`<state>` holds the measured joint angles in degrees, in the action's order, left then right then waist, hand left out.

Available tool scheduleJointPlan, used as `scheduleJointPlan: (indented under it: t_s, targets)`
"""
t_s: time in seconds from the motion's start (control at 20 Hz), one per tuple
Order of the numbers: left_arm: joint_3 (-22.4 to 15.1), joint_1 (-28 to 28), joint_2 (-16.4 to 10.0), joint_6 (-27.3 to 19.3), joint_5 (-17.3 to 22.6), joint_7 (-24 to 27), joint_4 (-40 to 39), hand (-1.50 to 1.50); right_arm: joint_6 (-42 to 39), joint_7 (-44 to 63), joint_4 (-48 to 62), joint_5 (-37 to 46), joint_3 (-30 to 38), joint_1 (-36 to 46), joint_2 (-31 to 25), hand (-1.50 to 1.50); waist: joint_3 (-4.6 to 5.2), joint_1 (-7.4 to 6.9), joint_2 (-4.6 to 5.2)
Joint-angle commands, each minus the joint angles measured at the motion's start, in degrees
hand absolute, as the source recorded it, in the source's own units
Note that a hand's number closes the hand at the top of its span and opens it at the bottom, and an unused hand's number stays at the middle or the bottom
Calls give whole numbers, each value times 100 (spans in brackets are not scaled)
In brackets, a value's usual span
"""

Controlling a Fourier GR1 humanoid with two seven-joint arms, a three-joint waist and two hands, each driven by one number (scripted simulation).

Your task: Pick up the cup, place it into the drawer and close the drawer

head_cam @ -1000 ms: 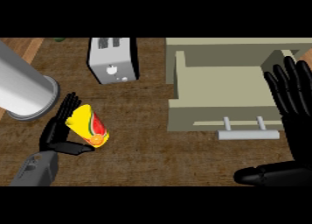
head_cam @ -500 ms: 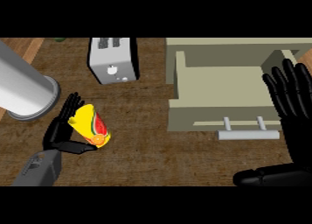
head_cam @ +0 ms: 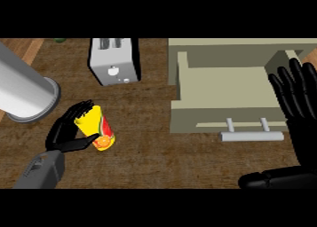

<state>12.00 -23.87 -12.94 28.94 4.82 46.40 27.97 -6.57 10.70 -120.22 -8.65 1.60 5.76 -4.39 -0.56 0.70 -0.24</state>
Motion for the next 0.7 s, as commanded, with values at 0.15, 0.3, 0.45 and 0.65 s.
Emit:
scheduleJointPlan:
  t_s: [0.15, 0.3, 0.45, 0.65]
  targets:
    - [-233, 84, 216, 869, 43, 509, -11, 150, -53, 339, -48, -272, 376, 309, -294, -150, 63, -21, 37]
    - [-391, 228, 623, 235, -152, 998, 25, 150, 48, 100, -57, 6, -8, 21, 16, -150, 64, -11, 38]
    - [-176, -105, 156, 316, -103, 1355, -393, 150, -57, 83, 78, -141, 287, 224, -199, -150, 66, 15, 55]
    - [127, 411, 678, -1018, 198, 1459, 137, 150, 69, -7, 250, 95, 80, 260, -26, -150, 59, -82, 34]
